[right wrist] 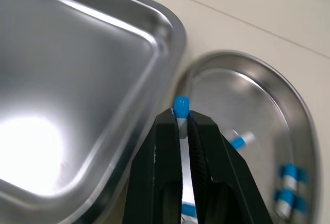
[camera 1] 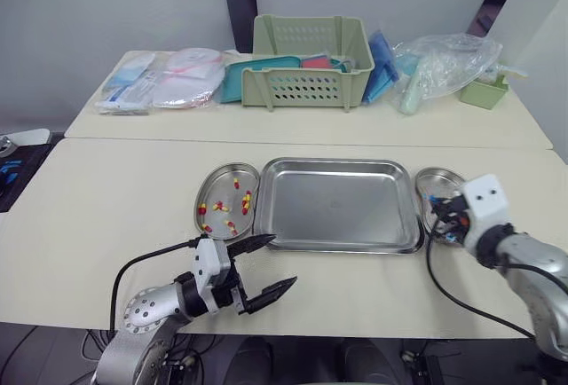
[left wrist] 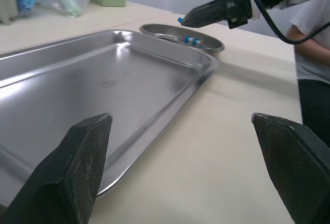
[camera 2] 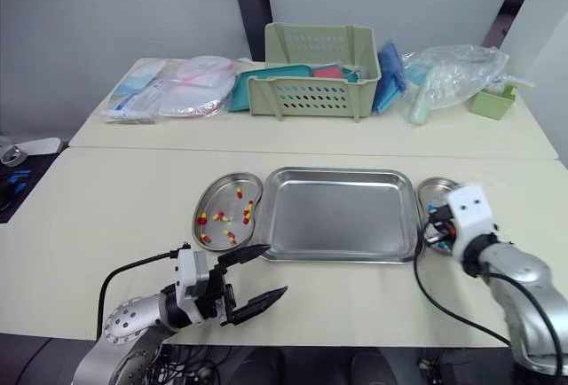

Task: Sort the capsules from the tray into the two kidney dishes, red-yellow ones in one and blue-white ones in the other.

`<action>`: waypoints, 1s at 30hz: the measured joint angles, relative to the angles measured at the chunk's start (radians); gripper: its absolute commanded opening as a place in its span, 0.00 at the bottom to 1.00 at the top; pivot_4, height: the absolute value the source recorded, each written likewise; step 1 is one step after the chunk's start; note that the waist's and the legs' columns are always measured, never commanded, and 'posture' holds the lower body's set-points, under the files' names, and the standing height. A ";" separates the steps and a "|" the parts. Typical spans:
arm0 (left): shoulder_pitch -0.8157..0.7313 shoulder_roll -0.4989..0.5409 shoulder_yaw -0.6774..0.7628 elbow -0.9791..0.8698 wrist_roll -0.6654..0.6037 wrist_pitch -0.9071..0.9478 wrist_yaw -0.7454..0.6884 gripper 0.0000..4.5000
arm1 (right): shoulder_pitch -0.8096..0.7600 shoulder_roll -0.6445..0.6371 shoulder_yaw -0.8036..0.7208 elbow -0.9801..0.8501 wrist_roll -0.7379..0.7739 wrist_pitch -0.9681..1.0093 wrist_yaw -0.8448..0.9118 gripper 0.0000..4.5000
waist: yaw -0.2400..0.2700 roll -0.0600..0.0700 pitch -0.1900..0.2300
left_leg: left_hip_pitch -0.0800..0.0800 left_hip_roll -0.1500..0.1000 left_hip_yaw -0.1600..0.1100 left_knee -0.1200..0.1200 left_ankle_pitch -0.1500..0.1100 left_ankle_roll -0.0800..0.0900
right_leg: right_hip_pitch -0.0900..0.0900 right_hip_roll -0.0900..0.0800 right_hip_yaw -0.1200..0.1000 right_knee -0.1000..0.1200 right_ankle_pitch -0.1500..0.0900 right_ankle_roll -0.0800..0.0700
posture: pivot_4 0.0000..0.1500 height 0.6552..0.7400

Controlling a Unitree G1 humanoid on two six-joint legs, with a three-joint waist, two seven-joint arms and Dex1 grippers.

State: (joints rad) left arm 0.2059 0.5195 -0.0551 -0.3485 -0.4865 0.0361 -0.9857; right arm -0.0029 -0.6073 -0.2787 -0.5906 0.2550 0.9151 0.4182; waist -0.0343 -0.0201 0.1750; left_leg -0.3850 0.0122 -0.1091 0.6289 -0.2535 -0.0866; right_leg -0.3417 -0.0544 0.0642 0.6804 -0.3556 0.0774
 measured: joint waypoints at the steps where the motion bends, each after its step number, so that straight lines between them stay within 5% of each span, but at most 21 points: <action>1: -0.007 0.004 -0.001 0.000 0.000 -0.002 -0.014 1.00 | 0.005 0.000 -0.018 0.014 0.002 -0.003 0.002 0.00 | -0.002 0.000 0.000 | 0.000 0.000 0.000 0.000 0.000 0.000 | 0.000 0.000 0.000 0.000 0.000 0.000 | 1.00 0.99; 16: -0.028 -0.037 0.003 0.010 -0.009 -0.067 -0.052 1.00 | 0.042 0.017 -0.065 0.088 0.024 -0.037 -0.001 0.00 | 0.002 0.001 0.000 | 0.000 0.000 0.000 0.000 0.000 0.000 | 0.000 0.000 0.000 0.000 0.000 0.000 | 1.00 0.99; 30: -0.049 -0.046 0.004 0.068 -0.005 -0.111 -0.047 1.00 | 0.044 -0.031 -0.127 0.097 0.065 -0.083 0.050 0.87 | 0.002 0.001 0.000 | 0.000 0.000 0.000 0.000 0.000 0.000 | 0.001 0.000 0.000 0.000 0.000 0.000 | 1.00 0.99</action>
State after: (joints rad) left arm 0.1568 0.4733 -0.0508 -0.2801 -0.4918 -0.0752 -1.0330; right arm 0.0409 -0.6383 -0.4059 -0.4936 0.3196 0.8325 0.4686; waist -0.0322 -0.0195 0.1753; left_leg -0.3849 0.0122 -0.1087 0.6290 -0.2534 -0.0866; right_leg -0.3411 -0.0544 0.0644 0.6800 -0.3556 0.0774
